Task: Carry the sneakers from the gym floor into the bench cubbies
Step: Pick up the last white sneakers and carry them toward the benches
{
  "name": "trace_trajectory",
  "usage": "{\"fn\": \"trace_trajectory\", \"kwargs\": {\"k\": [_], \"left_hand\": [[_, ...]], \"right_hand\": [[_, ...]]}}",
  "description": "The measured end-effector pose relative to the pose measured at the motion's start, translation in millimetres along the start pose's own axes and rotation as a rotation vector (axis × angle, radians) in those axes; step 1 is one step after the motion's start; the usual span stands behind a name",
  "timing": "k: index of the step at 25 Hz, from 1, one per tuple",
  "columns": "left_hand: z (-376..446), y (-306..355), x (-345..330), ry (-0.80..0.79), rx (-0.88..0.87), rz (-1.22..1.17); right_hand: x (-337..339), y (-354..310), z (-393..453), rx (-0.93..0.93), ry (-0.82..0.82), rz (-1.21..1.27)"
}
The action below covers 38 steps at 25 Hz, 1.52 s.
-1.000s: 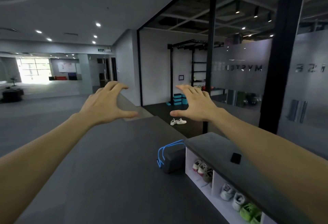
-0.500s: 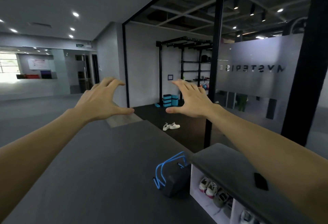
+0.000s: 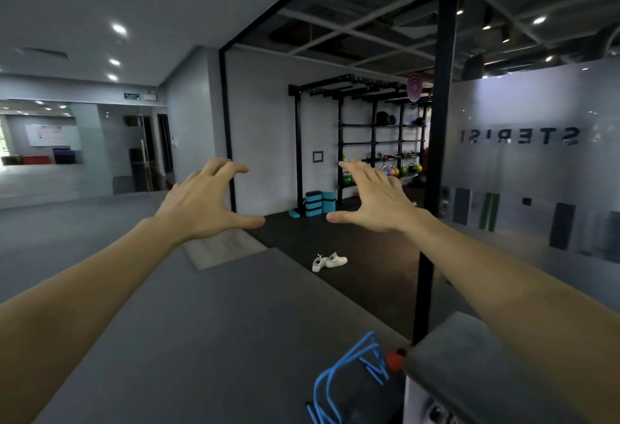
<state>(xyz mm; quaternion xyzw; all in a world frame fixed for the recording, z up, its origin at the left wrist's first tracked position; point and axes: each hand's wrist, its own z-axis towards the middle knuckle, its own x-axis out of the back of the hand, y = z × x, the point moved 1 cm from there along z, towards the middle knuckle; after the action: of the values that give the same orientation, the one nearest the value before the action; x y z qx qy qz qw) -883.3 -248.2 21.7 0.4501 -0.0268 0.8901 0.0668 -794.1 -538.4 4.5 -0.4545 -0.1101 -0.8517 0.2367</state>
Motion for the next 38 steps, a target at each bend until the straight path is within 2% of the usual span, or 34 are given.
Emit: {"fn": "trace_trajectory", "kwargs": {"k": [8, 17, 28, 38], "left_hand": [[163.4, -158.2, -130.4, -0.015, -0.027, -0.047], [369.3, -316.1, -267.7, -0.067, -0.149, -0.145], [621.4, -399.6, -456.8, -0.059, -0.28, -0.168], [856.4, -470.4, -639.3, -0.04, -0.32, -0.221]], "right_hand": [[-143.7, -4.7, 204.1, -0.037, -0.006, -0.036], [-271.9, 16.7, 398.0, -0.198, -0.024, -0.116], [-440.9, 123.9, 619.2, -0.305, -0.014, -0.133], [-578.3, 236.2, 838.8, -0.349, -0.015, -0.172]]}}
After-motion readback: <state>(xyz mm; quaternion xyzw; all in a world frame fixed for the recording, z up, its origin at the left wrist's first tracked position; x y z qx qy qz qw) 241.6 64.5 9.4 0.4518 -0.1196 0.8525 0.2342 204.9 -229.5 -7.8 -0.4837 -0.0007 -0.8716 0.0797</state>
